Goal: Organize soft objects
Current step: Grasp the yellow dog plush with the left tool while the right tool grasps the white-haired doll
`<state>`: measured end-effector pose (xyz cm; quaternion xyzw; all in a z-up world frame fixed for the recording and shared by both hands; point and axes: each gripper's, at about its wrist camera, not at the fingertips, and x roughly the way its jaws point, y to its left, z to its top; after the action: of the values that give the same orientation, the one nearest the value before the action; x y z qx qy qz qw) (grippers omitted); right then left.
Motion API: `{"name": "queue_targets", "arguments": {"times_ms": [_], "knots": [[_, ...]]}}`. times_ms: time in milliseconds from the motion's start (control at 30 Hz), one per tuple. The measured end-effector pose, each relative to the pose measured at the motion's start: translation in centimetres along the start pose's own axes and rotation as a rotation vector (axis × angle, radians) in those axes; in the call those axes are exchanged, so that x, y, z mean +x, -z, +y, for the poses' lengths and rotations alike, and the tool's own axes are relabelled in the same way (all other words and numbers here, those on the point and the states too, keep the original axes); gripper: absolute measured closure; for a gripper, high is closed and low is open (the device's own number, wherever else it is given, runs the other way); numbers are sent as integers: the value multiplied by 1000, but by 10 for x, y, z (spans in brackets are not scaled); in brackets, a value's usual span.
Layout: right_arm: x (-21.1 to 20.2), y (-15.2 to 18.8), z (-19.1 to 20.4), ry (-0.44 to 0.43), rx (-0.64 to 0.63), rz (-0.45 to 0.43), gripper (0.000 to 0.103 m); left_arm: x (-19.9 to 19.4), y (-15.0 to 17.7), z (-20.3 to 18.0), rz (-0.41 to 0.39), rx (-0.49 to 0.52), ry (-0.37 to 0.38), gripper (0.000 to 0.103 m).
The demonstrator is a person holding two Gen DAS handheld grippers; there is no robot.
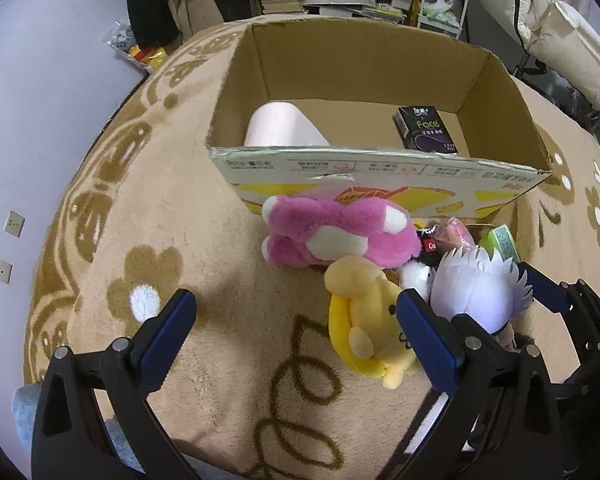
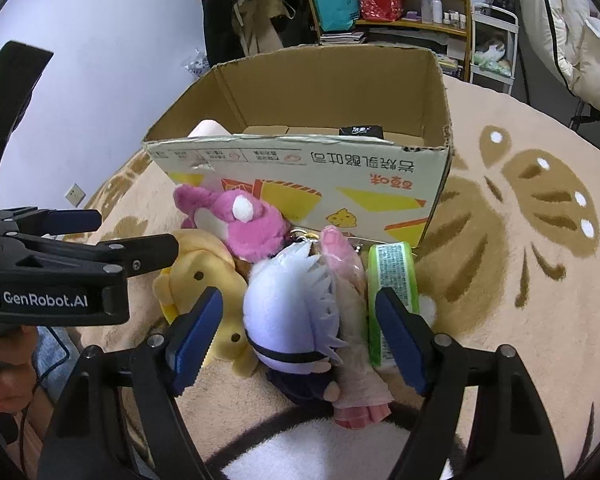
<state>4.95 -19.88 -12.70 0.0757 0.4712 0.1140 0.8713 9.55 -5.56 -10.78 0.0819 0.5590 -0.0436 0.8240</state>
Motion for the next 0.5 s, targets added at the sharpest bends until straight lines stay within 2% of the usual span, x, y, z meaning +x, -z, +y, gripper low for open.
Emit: {"name": "queue_targets", "arguments": {"times_ms": [233, 500], "knots": [[5, -1, 0, 16, -2, 7, 20, 7, -1, -7, -7, 27, 20, 4], [6, 2, 4, 40, -20, 14, 20, 20, -2, -15, 21, 47, 2, 4]]}}
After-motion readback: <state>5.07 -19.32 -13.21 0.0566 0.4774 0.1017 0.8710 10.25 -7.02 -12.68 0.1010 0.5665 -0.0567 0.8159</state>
